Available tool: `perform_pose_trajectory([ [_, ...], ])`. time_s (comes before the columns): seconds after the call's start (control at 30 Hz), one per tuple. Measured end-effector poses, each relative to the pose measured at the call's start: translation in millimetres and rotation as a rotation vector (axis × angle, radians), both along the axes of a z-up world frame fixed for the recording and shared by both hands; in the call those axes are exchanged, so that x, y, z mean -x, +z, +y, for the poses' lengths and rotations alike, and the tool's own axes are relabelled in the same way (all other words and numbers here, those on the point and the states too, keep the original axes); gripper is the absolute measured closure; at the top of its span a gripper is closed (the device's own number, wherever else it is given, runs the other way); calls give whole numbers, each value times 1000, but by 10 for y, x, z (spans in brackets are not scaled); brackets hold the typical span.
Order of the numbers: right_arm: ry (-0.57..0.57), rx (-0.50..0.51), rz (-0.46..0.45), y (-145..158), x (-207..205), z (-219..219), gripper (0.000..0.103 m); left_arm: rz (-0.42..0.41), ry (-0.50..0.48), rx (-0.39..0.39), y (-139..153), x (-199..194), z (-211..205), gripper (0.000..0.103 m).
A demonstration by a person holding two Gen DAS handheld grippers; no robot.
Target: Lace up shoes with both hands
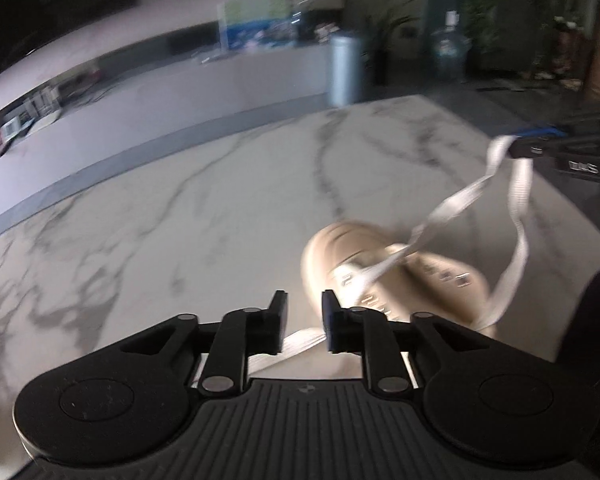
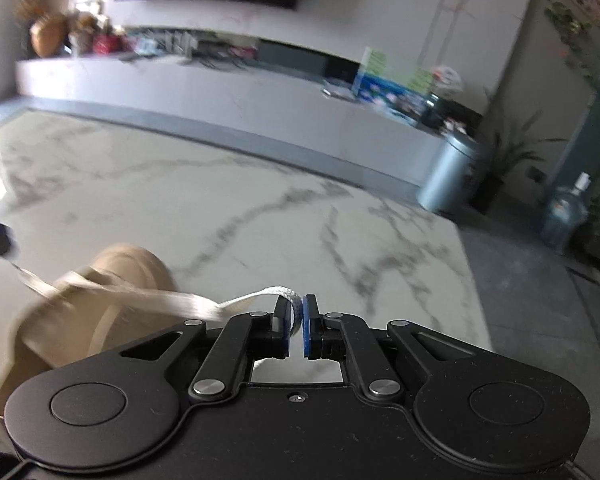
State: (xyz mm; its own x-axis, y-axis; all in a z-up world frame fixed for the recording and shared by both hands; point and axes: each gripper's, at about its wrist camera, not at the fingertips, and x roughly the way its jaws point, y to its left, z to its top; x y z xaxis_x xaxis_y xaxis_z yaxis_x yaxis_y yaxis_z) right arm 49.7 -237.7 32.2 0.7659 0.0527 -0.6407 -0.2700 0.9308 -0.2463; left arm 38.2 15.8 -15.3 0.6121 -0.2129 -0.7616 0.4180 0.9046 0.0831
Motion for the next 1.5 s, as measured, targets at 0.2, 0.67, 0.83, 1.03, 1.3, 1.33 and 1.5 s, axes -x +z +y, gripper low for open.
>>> perform_pose_trajectory([
  [0.2,74,-43,-55,263,73,102,102,-20,-96,30,62,72,-230,66],
  [0.67,264,-31,-237,1176,345,520,103,-104,-156,5,98,-91,-471,66],
  [0.83,276,0,-278,1364,432,544,103,-86,-147,15,195,-167,-451,98],
  [1.03,277,60,-330,1583,481,534,103,-121,-89,-16,523,-167,-299,103],
  [1.3,236,145,-405,1852,379,439,103,-217,-33,-116,1057,-74,-83,103],
  [1.33,227,155,-415,1883,363,423,103,-225,-20,-126,1098,-65,-56,103],
  [1.5,184,205,-466,2040,285,343,101,-243,46,-151,1183,-89,77,103],
])
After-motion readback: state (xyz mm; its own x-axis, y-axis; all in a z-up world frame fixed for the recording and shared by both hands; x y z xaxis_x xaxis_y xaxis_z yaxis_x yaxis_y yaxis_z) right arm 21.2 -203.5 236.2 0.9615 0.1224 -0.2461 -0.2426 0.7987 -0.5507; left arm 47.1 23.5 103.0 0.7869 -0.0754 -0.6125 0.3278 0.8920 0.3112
